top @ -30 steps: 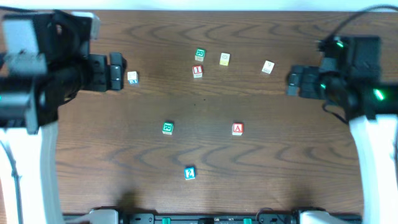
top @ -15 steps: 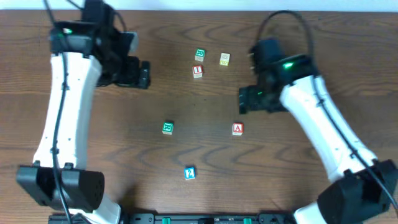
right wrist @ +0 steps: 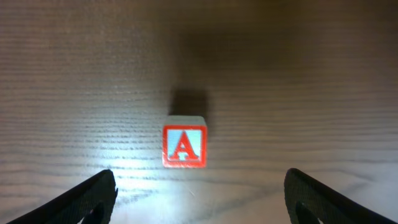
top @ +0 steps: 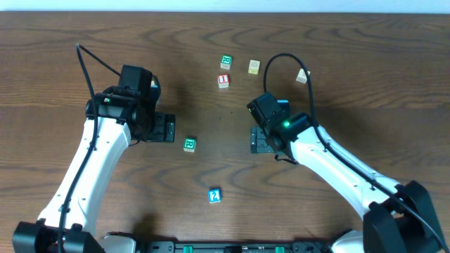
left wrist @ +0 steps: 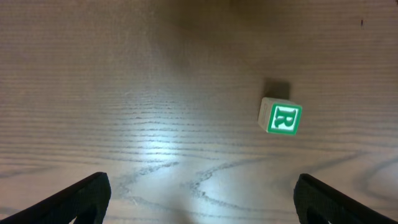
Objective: Spell out Ai2
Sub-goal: 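Move right gripper to the red 'A' block and grasp it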
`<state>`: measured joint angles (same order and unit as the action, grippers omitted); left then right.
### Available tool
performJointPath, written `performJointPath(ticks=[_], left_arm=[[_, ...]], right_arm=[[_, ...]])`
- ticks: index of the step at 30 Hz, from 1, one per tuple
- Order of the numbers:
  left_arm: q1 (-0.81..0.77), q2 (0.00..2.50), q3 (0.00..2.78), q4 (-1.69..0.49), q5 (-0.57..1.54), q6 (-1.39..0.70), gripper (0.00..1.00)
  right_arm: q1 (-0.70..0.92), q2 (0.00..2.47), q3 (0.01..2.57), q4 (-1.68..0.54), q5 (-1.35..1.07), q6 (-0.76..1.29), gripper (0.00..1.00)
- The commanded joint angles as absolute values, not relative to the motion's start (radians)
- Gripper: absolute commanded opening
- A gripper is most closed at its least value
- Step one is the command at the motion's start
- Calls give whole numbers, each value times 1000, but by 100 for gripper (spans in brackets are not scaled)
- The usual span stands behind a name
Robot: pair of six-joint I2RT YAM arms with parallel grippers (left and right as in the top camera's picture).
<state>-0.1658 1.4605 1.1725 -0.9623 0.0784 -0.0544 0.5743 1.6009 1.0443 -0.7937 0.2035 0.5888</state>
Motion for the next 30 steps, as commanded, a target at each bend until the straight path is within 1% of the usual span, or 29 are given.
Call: performJointPath(ticks=[1,3,4,7,11,16,18,21,22,26,30], left_arm=[[-165,1455,1173,-953,68,-80,95],[-165,1455,1173,-953,68,-80,95],[-165,1455,1173,-953,68,-80,95],[-165,1455,1173,-953,68,-79,95],[-165,1455,1173,-953,68,-80,95],[-165,1455,1173,-951,68,-79,96],[-165,1455,1173,-951,68,-79,95],[-165,1455,1173,-952,68,-80,95],[-165,1455,1173,-952,68,-80,95],[-165,1455,1173,-953,68,-80,96],[-165,1455,1173,-953,68,-80,95]], right_arm=[[568,1594,1029,-792,191,671,86],[566,1594,1019,-812,195,719,85],[563,1594,1011,-808,201,737,83],[558,1594,986,-773,189,748,80],[556,1596,934,-698,155,777,79],[556,1601,887,-587,110,712,73],[555,1610,886,-572,110,675,73],[555,1629,886,-572,108,671,68],[555,1639,886,-569,108,659,65],[555,1682,886,-553,117,621,49],[553,1704,886,-519,120,588,36]])
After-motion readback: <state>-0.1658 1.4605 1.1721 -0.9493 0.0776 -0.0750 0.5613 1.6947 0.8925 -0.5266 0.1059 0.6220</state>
